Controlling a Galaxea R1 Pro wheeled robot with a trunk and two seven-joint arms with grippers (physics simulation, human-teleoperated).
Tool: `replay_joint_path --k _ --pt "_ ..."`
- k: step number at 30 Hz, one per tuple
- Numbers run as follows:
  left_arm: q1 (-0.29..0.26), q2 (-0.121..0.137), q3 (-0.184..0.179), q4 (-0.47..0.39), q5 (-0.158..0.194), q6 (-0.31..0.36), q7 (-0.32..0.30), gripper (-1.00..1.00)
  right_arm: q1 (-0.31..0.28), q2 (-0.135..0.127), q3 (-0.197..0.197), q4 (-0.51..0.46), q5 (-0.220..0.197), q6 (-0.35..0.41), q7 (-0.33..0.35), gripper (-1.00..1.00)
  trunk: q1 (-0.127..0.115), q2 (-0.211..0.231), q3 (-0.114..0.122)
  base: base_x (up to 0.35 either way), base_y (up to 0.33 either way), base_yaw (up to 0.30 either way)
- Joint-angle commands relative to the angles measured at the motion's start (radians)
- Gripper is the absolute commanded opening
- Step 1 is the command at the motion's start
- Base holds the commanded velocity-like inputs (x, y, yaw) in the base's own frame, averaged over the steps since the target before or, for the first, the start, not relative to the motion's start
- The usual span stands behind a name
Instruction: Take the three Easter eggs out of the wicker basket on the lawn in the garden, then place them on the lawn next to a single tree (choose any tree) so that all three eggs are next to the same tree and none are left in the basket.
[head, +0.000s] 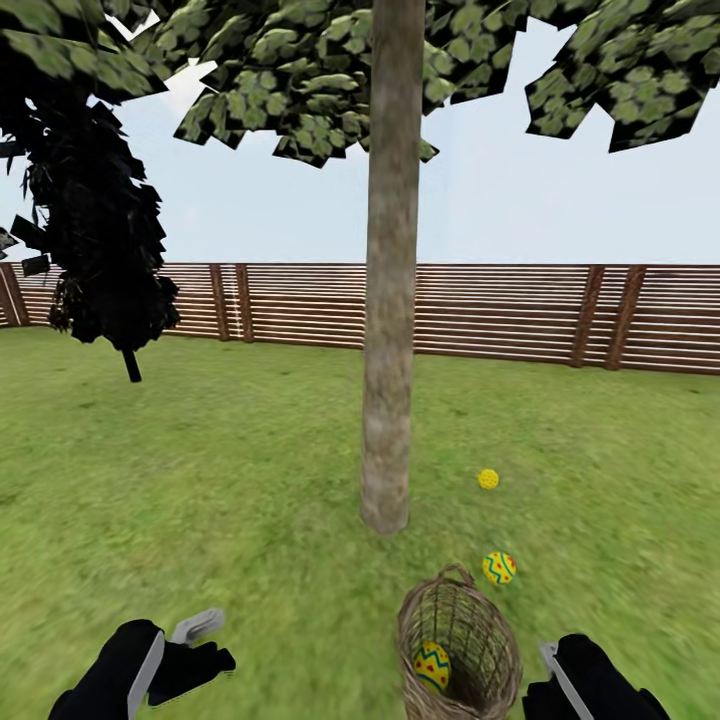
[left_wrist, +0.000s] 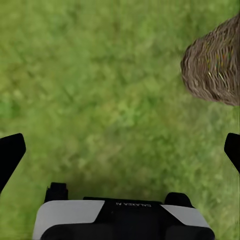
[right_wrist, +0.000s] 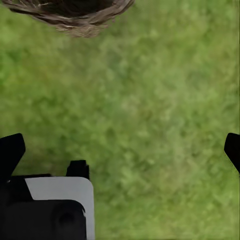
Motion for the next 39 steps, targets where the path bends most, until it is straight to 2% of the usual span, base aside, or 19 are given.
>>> replay_joint_path --k 1,8,14,16,18,22,25,28,31,39 --pt "-0.001 0.000 0.004 -0.001 -0.005 0.005 -0.006 1.00 -0.001 -0.001 0.003 -0.001 0.005 0.005 0.007 1.00 0.001 -0.001 -0.002 0.344 0.001 0.000" --pt "-0.001 0.008 0.006 -0.003 -0.007 0.005 -0.004 1.00 -0.001 -0.001 0.004 -0.001 0.006 0.005 0.006 1.00 0.001 -0.001 -0.002 0.344 0.000 0.000" --pt "-0.001 0.030 0.005 -0.002 -0.008 0.005 -0.003 1.00 -0.001 0.000 0.004 -0.001 0.008 0.004 0.006 1.00 0.001 -0.001 -0.002 0.344 0.000 0.000" --pt "-0.001 0.052 0.005 -0.001 -0.009 0.007 -0.004 1.00 -0.001 -0.002 0.004 -0.001 0.008 0.005 0.006 1.00 0.001 -0.001 -0.002 0.267 0.000 0.000" --pt "-0.001 0.088 0.005 0.010 -0.010 0.006 -0.003 1.00 -0.001 -0.005 0.003 -0.001 0.007 0.006 0.005 1.00 0.001 -0.001 -0.002 0.117 0.000 0.000" --pt "-0.001 0.163 0.008 0.092 -0.005 -0.015 -0.009 1.00 -0.001 -0.007 0.004 -0.001 0.008 0.005 0.005 1.00 0.001 -0.001 -0.002 0.032 0.000 0.000" --pt "-0.001 0.182 0.009 0.104 -0.004 -0.041 -0.009 1.00 -0.001 -0.014 0.001 -0.001 0.008 0.005 0.009 1.00 0.001 -0.001 -0.002 0.007 0.000 0.000" --pt "-0.001 0.181 0.007 0.113 -0.004 -0.053 -0.007 1.00 -0.001 -0.054 -0.001 -0.002 0.003 0.004 0.013 1.00 0.001 -0.001 -0.002 0.001 0.000 0.000" --pt "-0.001 0.178 0.006 0.120 -0.004 -0.057 -0.006 1.00 -0.001 -0.073 -0.003 -0.002 0.000 0.002 0.014 1.00 0.001 -0.001 -0.002 0.000 0.000 0.000" --pt "-0.001 0.180 0.011 0.117 0.002 -0.058 -0.014 1.00 -0.001 -0.073 -0.003 -0.003 -0.002 0.004 0.011 1.00 0.001 -0.001 -0.002 0.000 0.000 0.000"
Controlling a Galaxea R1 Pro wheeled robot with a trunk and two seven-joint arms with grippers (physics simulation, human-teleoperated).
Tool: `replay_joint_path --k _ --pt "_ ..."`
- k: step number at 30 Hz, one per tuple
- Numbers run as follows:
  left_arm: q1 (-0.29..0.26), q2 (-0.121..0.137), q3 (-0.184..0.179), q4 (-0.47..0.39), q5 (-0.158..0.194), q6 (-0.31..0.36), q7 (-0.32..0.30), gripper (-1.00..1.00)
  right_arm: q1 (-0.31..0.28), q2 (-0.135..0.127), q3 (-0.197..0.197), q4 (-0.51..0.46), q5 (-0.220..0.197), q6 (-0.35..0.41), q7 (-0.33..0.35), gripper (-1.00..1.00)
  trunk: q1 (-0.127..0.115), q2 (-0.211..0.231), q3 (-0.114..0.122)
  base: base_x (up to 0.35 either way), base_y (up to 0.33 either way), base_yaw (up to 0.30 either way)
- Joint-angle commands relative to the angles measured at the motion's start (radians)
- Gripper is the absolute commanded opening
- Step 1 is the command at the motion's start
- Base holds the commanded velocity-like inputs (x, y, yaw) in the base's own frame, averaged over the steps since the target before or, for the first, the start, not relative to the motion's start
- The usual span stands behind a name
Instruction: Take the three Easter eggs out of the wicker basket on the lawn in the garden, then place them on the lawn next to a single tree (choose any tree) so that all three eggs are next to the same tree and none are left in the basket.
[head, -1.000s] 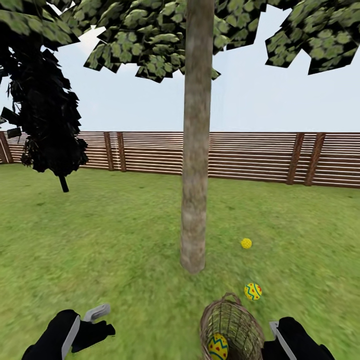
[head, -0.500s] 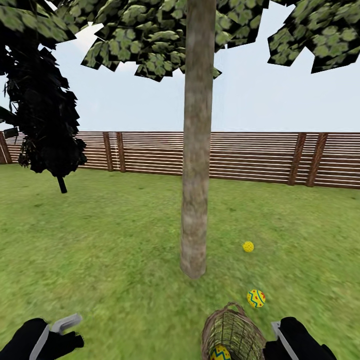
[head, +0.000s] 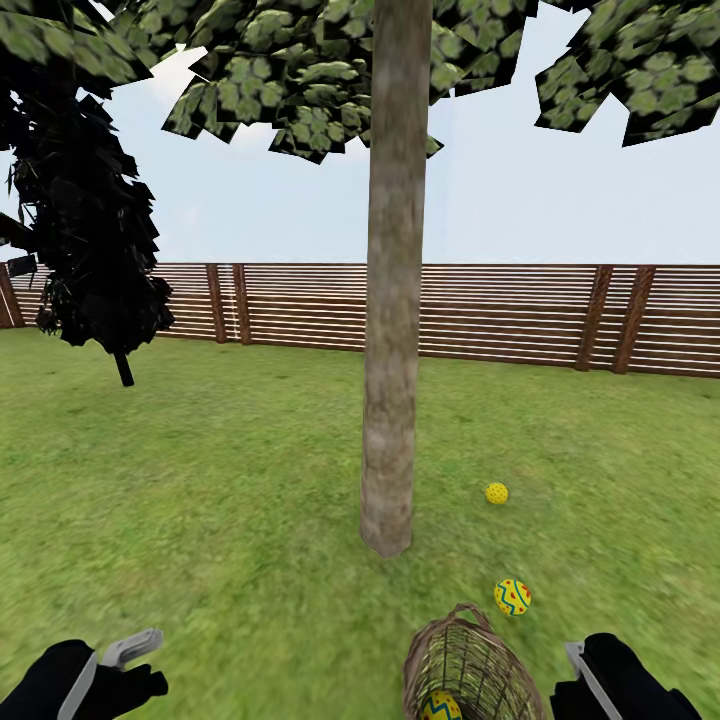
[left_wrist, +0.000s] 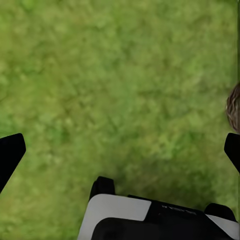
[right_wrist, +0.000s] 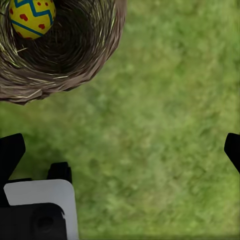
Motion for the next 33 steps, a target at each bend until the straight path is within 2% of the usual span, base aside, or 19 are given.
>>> replay_joint_path --k 1,5,11,17,21,24,33 --pt "-0.001 -0.001 0.005 -0.001 -0.004 0.005 -0.006 1.00 0.000 -0.001 0.003 -0.001 0.004 0.005 0.006 1.00 0.000 -0.001 -0.002 0.000 0.000 0.000" --pt "-0.001 0.003 0.007 -0.004 -0.002 0.005 -0.007 1.00 0.000 -0.004 0.001 -0.001 0.003 0.008 0.006 1.00 0.000 -0.001 -0.002 -0.050 0.001 0.000" --pt "-0.001 0.005 0.025 -0.005 0.025 0.006 -0.009 1.00 -0.001 -0.003 0.002 -0.001 0.003 0.007 0.006 1.00 0.000 -0.001 -0.002 -0.095 0.148 0.000" --pt "-0.001 0.006 0.028 -0.005 0.030 0.007 -0.010 1.00 0.000 -0.001 0.002 -0.001 0.003 0.007 0.005 1.00 0.000 -0.001 -0.002 0.225 0.223 0.000" --pt "-0.001 0.008 0.091 -0.002 0.075 0.007 -0.009 1.00 -0.001 -0.001 0.002 -0.001 0.002 0.007 0.006 1.00 0.000 -0.001 -0.002 0.246 0.231 0.000" --pt "-0.001 0.007 0.108 -0.002 0.085 0.008 -0.008 1.00 0.000 -0.001 0.002 -0.001 0.002 0.007 0.005 1.00 0.000 -0.001 -0.002 0.210 0.273 0.000" --pt "-0.001 0.006 0.108 -0.004 0.083 0.006 -0.006 1.00 -0.001 -0.002 0.002 -0.001 0.002 0.008 0.006 1.00 0.000 -0.001 -0.002 0.210 0.283 0.000"
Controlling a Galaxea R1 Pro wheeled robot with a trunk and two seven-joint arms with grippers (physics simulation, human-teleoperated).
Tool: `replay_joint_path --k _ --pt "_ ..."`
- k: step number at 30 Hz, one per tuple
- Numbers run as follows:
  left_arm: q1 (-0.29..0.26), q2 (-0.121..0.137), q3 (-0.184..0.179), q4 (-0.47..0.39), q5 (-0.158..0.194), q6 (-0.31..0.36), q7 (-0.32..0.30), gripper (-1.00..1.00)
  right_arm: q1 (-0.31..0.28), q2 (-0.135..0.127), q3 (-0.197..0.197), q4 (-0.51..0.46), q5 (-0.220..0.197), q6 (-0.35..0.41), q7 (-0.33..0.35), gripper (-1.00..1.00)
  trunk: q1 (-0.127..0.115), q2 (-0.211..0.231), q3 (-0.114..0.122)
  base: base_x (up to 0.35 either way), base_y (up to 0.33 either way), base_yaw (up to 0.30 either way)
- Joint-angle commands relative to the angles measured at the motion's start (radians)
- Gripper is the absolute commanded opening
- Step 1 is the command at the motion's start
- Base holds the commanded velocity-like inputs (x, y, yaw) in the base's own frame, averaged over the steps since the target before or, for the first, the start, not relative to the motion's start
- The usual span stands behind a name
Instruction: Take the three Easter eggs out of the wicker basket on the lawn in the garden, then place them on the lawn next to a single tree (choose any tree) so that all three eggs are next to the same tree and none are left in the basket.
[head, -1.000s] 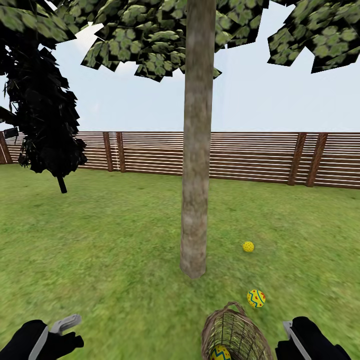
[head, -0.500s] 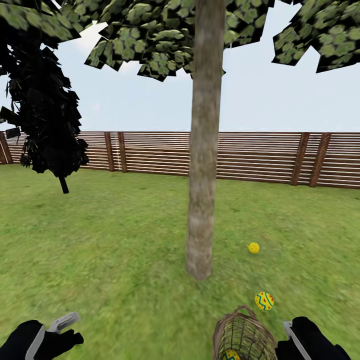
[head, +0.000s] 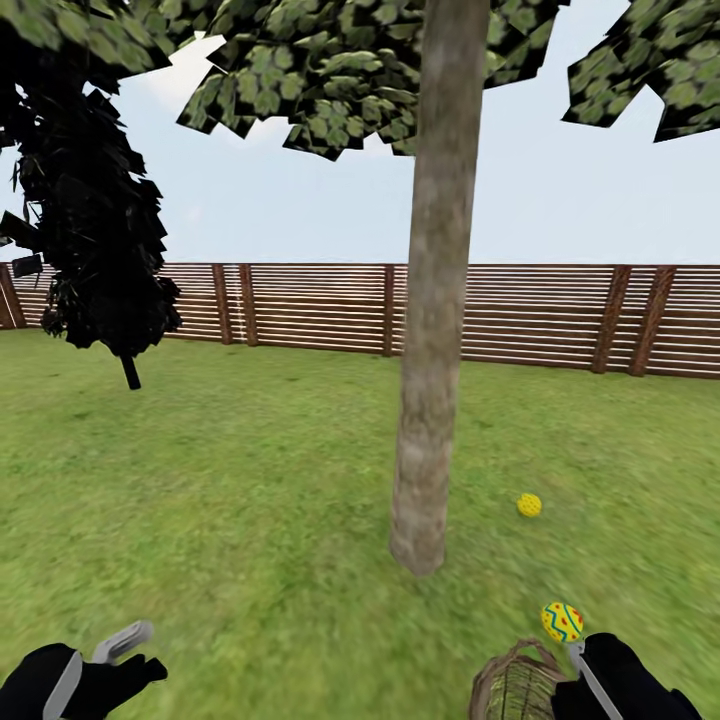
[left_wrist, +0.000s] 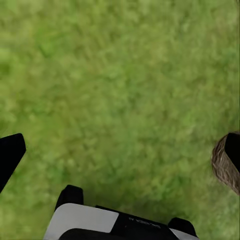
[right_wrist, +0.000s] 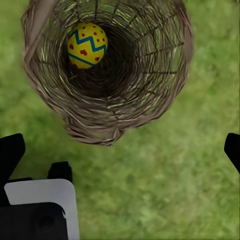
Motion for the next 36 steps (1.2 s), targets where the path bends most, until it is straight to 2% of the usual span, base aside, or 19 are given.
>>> replay_joint_path --k 1,9,26,36 --pt "-0.001 0.000 0.003 -0.001 0.003 0.006 -0.001 1.00 0.000 -0.001 0.003 -0.002 0.004 0.005 0.006 1.00 0.001 -0.001 -0.002 0.229 0.251 0.000" --pt "-0.001 -0.003 0.002 0.002 0.000 0.007 0.003 1.00 0.000 -0.003 0.002 -0.002 0.004 0.006 0.006 1.00 0.001 -0.001 -0.002 0.122 0.070 0.000" --pt "-0.001 -0.010 0.002 0.004 0.000 0.006 0.008 1.00 0.000 -0.005 0.001 -0.003 0.004 0.009 0.006 1.00 0.001 -0.001 -0.002 0.320 -0.096 0.000" --pt "-0.001 -0.010 0.002 0.007 0.000 0.006 0.006 1.00 0.000 -0.006 0.001 -0.003 0.003 0.004 0.007 1.00 0.001 -0.001 -0.002 0.029 -0.015 0.000"
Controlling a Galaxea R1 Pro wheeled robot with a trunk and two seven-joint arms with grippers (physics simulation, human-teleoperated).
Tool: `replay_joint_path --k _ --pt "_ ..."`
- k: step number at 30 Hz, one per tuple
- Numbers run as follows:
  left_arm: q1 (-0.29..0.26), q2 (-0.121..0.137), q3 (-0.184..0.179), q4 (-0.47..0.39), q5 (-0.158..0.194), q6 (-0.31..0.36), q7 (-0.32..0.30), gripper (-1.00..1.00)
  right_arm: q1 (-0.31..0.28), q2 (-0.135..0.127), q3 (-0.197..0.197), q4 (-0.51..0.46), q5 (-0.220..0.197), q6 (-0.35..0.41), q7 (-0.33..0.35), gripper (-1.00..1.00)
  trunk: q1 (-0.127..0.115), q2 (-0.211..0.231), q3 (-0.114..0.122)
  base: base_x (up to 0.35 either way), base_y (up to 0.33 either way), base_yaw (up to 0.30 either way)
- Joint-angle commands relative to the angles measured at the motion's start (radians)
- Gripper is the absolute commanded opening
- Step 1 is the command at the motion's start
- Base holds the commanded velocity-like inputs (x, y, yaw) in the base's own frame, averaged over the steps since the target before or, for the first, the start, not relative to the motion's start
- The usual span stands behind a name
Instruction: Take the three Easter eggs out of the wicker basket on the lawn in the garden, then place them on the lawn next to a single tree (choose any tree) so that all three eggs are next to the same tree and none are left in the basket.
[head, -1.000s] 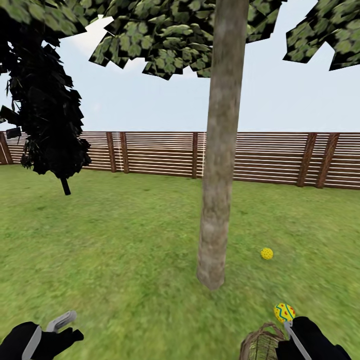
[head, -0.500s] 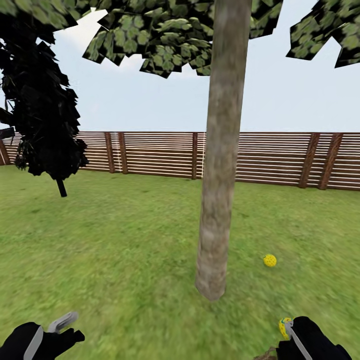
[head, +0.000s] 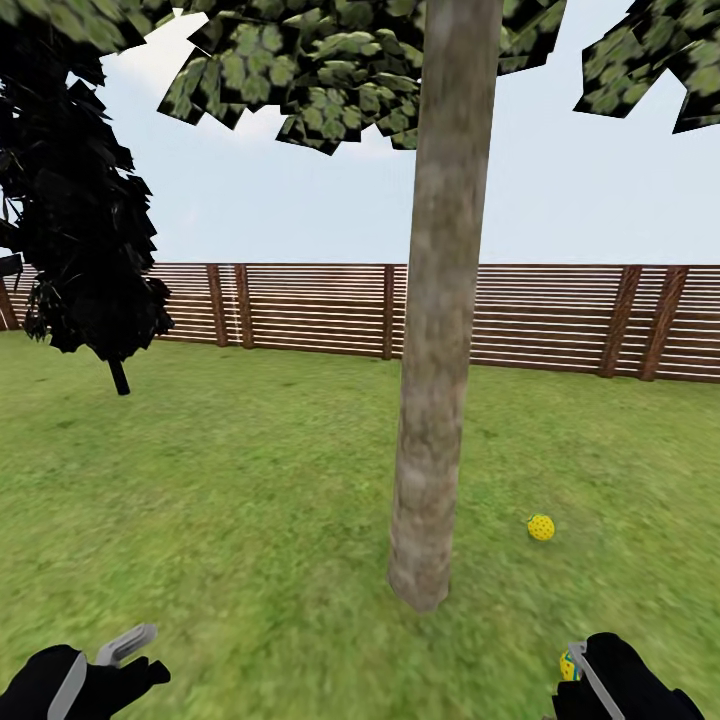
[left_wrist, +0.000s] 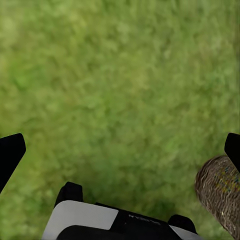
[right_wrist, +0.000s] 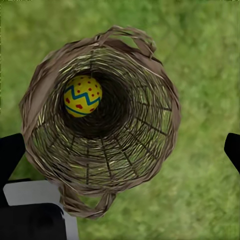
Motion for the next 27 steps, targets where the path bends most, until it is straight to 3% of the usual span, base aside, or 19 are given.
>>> replay_joint_path --k 1,27 --pt "-0.001 -0.001 0.004 0.000 0.004 0.007 -0.001 1.00 -0.001 -0.001 0.003 -0.001 0.004 0.004 0.006 1.00 0.000 -0.001 -0.002 0.000 0.000 0.000" --pt "-0.001 -0.007 0.004 0.003 0.003 0.007 -0.003 1.00 -0.001 0.002 0.004 0.016 0.008 -0.001 0.000 1.00 0.000 -0.001 -0.002 0.000 0.000 0.000"
